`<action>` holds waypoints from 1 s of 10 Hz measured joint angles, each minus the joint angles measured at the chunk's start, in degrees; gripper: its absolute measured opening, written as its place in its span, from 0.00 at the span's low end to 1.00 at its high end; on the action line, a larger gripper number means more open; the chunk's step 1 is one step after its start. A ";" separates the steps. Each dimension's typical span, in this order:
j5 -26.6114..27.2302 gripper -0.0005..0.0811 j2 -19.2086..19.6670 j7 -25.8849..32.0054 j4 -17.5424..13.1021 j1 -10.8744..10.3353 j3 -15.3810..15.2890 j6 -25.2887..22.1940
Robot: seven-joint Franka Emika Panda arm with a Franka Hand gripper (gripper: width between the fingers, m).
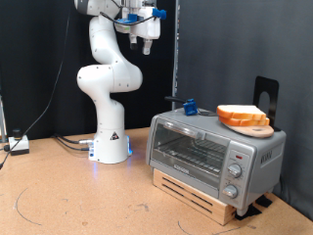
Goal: Make a piece of toast with the oven
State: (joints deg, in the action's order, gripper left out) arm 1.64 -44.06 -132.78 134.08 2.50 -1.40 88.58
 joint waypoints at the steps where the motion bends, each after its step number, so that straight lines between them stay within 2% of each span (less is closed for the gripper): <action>1: 0.00 1.00 -0.10 1.91 0.00 -0.18 -0.33 0.27; 2: 0.09 1.00 -0.49 6.89 0.01 -1.37 -0.72 1.00; 3: 0.16 1.00 -1.29 12.15 0.03 -3.49 -0.82 0.95; 5: -0.34 1.00 -3.10 23.60 0.30 -7.04 -0.52 -0.97; 6: -0.92 1.00 -3.73 28.92 1.12 -8.02 0.17 -0.95; 7: -0.70 1.00 -3.73 26.65 1.12 -7.62 -0.01 -0.92; 8: 0.94 1.00 -3.97 31.53 1.14 -8.51 0.44 -0.24; 10: 2.02 1.00 -5.37 43.56 1.90 -11.86 2.73 2.17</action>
State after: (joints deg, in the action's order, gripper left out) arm 3.66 -49.42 -89.22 135.97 -9.37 1.33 90.75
